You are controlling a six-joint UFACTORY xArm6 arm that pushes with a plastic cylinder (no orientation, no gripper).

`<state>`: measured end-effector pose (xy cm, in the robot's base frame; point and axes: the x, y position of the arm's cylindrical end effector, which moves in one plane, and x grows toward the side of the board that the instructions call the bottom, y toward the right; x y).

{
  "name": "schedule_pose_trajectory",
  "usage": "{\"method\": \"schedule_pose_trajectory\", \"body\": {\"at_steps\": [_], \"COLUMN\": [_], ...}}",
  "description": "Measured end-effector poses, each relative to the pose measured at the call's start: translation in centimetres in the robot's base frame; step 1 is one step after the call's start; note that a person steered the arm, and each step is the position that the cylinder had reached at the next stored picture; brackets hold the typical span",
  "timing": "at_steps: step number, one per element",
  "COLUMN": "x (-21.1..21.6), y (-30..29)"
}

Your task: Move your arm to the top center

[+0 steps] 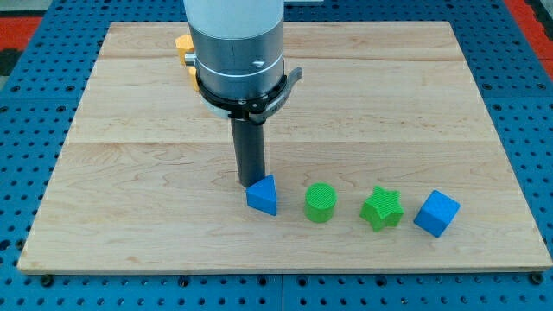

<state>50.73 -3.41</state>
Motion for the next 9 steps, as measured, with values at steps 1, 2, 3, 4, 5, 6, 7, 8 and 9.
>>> {"method": "schedule_pose_trajectory", "body": {"at_steps": [1,2,3,4,5,6,7,8,9], "x": [0.0,0.9,1.6,-0.9,-8.0,-15.1,-20.7,-25.5,-31.4], "y": [0.0,0.0,0.0,-0.7,1.8,3.4,0.2,-0.9,-1.4]}}
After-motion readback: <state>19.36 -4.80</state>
